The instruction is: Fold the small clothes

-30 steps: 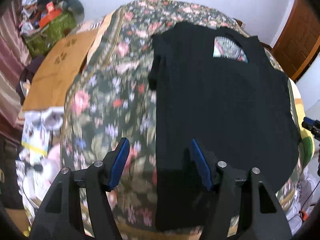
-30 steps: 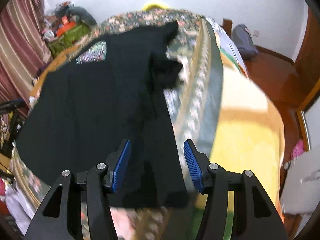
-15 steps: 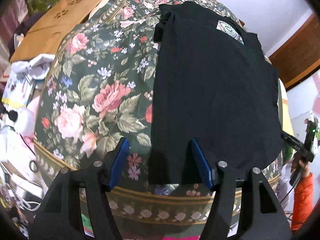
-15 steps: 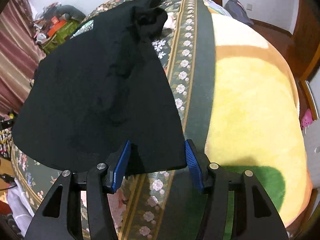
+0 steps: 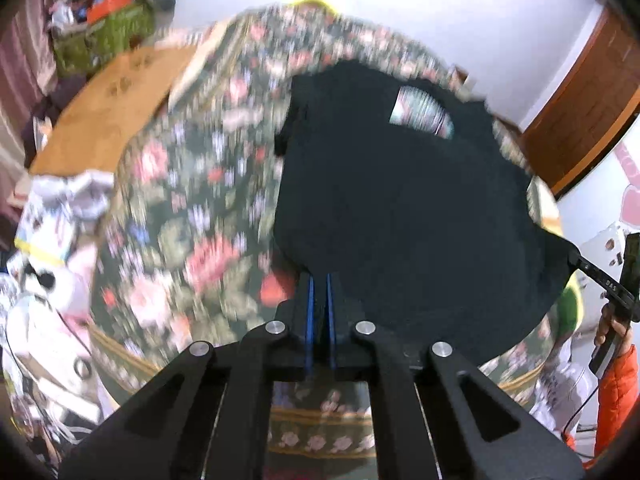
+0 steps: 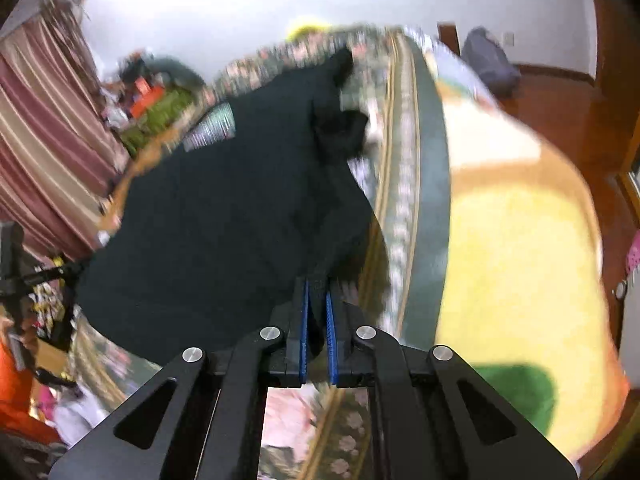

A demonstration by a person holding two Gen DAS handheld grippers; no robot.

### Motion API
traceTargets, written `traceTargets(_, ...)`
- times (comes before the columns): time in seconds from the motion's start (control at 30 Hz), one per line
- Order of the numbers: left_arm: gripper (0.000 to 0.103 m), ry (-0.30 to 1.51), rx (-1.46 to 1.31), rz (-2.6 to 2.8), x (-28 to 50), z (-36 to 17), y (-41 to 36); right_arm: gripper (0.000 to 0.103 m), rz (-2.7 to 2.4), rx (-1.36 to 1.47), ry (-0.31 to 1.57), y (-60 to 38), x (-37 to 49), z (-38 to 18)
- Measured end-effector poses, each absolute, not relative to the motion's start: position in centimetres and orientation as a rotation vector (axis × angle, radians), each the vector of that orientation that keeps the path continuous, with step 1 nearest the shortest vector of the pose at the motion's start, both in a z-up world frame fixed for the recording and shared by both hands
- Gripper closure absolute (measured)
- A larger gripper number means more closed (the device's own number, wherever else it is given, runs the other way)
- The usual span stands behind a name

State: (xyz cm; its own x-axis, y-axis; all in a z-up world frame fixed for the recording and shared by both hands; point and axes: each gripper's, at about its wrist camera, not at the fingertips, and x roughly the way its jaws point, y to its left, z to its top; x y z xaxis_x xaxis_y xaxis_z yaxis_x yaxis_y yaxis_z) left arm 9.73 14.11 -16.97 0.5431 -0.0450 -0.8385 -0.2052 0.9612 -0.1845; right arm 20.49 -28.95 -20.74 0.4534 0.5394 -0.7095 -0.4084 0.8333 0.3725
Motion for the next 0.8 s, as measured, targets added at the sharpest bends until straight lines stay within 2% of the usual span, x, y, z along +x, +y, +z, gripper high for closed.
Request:
traceTargets(0.43, 0.098, 0.644, -0.237, 0.042, 12.4, -0.8, 14.2, 0.097, 0.628, 0.167, 0.547, -28.2, 21.6, -6.3)
traceTargets(0.6, 0.098, 0.614, -0.208, 0.084, 15.4, 1.2, 14.4, 0.097, 0.611, 0.119, 0.493, -25.9, 24.1, -3.8)
traceTargets(0.8, 0.098, 0.669, -0.240, 0.165, 21.4, -0.4, 16.9, 0.097, 0.571, 0.114, 0.521, -24.1, 28.7, -4.7)
